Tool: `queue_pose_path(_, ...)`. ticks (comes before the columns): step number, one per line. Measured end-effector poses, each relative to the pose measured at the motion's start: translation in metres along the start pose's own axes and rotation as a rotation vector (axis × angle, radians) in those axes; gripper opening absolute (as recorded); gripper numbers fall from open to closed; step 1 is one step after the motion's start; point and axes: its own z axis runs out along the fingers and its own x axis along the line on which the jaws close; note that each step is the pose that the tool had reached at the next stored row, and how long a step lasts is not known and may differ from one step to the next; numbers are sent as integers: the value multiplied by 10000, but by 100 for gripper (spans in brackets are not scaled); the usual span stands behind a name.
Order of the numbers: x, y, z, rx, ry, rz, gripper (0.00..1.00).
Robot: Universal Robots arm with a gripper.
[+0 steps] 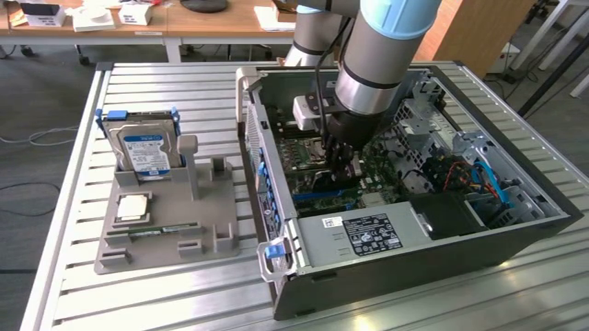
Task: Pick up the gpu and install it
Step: 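Insert the gpu into the slot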
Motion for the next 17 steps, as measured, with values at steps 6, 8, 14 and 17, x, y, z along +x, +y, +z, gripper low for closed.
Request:
queue_pose_path(6, 0, 0, 1, 0, 0, 0, 27)
queue_pose_path(8, 0, 0, 3, -1, 0, 0, 27)
queue_pose_path(14, 0, 0, 5, 0, 0, 0, 27)
queue_pose_path(17, -1, 2, -8, 15, -4, -1, 27)
